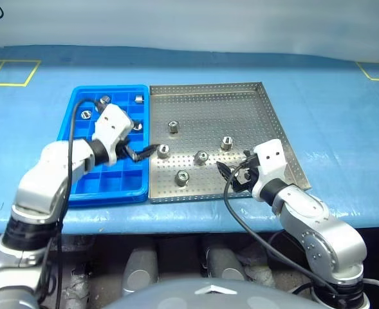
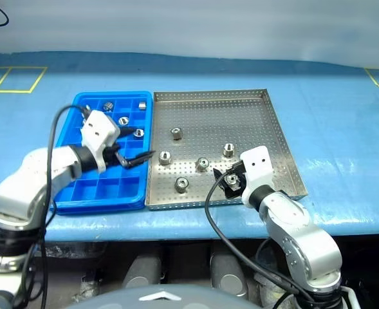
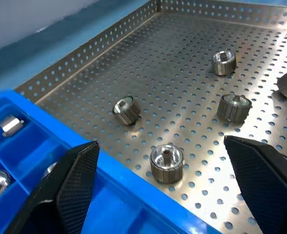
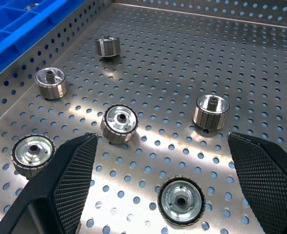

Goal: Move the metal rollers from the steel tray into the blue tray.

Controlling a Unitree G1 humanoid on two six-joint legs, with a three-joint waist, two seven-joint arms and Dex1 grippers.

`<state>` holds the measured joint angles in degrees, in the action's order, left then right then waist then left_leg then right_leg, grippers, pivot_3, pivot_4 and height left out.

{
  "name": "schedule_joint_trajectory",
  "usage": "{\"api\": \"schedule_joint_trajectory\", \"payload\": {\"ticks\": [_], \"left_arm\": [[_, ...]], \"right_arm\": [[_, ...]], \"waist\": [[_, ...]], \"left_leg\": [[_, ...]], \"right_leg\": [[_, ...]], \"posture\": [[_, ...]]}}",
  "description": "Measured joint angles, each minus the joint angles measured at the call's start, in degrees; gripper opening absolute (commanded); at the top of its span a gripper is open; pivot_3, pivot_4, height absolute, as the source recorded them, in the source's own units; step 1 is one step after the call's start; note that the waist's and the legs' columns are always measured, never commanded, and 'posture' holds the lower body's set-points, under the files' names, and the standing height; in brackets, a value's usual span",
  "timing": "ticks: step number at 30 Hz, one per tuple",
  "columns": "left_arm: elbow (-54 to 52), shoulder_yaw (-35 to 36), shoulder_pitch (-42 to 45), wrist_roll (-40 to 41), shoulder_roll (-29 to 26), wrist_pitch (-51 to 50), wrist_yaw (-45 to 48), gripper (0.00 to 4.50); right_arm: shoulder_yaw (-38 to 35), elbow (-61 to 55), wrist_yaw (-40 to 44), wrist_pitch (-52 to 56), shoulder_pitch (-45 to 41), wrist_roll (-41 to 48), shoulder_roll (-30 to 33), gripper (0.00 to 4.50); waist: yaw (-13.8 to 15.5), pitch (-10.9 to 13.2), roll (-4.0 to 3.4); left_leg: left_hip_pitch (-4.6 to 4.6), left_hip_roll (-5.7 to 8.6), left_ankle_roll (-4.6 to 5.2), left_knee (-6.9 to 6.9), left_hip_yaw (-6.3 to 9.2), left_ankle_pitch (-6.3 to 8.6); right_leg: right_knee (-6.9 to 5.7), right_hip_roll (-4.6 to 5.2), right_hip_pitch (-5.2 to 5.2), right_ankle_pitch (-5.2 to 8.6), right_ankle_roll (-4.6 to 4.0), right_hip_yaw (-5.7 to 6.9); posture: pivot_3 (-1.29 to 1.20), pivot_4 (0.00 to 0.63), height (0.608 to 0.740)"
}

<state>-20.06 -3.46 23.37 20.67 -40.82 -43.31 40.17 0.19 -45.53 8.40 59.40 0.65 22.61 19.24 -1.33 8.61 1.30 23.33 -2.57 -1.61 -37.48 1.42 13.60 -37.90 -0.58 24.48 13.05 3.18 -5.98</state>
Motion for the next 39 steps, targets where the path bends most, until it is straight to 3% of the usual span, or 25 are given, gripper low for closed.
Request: {"api": "schedule_joint_trajectory", "payload": {"ticks": [3,6,10,16,24,34,37,39], "left_arm": [[9.7,-5.9,9.2,-2.7,-1.3,1.3,6.4,4.48],[24.5,-12.4,20.6,-6.6,0.7,4.1,12.5,4.48],[45.9,-19.9,33.0,-14.6,6.0,11.3,17.3,4.48],[72.0,-22.8,41.6,-22.3,15.3,20.3,20.0,4.48],[85.2,-23.1,44.3,-28.7,19.3,26.8,21.0,4.48],[90.6,-16.4,44.6,-29.7,22.2,30.6,9.8,4.48],[91.3,-15.5,44.6,-29.8,22.6,31.0,8.5,3.95],[91.5,-15.0,44.6,-30.4,22.7,31.0,8.5,3.3]], "right_arm": [[0.6,0.3,0.1,0.0,-1.5,0.1,-0.4,4.5],[1.2,0.9,0.0,0.0,-2.3,0.1,-0.6,4.5],[1.7,1.1,-0.3,-0.1,-1.7,-0.2,-1.2,4.5],[1.8,0.0,-2.3,-0.2,1.1,-1.3,-3.3,4.5],[1.7,-0.7,-3.7,-0.6,3.0,-2.0,-5.2,4.5],[1.9,-1.5,-3.9,-1.6,3.2,-2.4,-5.6,4.5],[2.1,-1.5,-3.9,-1.6,3.2,-2.6,-5.6,4.5],[2.1,-1.5,-3.9,-1.6,3.2,-2.9,-5.6,4.5]], "waist": [[0.1,0.0,-0.01],[0.4,0.0,0.0],[0.1,0.0,-0.01],[-1.2,0.0,-0.02],[-3.2,0.0,-0.02],[-3.5,0.0,-0.02],[-3.6,0.0,-0.03],[-3.6,0.0,-0.05]], "left_leg": [[0.08,0.02,0.01,-0.04,0.02,0.0],[0.22,0.04,0.02,-0.11,0.11,0.0],[0.29,0.07,0.22,-0.14,0.09,0.12],[0.46,0.09,0.59,-0.2,0.09,0.34],[0.44,0.09,0.69,-0.28,0.1,0.41],[0.32,0.11,0.69,-0.52,0.11,0.41],[0.31,0.13,0.69,-0.55,0.1,0.41],[0.29,0.13,0.69,-0.55,0.1,0.41]], "right_leg": [[0.03,-0.01,0.04,-0.02,0.03,0.0],[0.04,-0.04,0.1,-0.03,0.04,0.06],[0.07,-0.02,0.1,0.0,0.05,0.03],[0.07,-0.02,0.19,-0.13,0.19,0.02],[-0.02,-0.01,0.18,-0.04,0.3,0.0],[-0.16,-0.01,0.02,-0.03,0.65,-0.03],[-0.19,-0.01,0.02,-0.04,0.66,-0.05],[-0.21,-0.01,0.02,-0.04,0.65,-0.05]], "posture": [[0.06,0.15,0.74],[0.04,0.15,0.74],[-0.01,0.15,0.74],[-0.07,0.15,0.74],[-0.1,0.15,0.74],[-0.1,0.15,0.74],[-0.11,0.15,0.74],[-0.11,0.15,0.74]]}}
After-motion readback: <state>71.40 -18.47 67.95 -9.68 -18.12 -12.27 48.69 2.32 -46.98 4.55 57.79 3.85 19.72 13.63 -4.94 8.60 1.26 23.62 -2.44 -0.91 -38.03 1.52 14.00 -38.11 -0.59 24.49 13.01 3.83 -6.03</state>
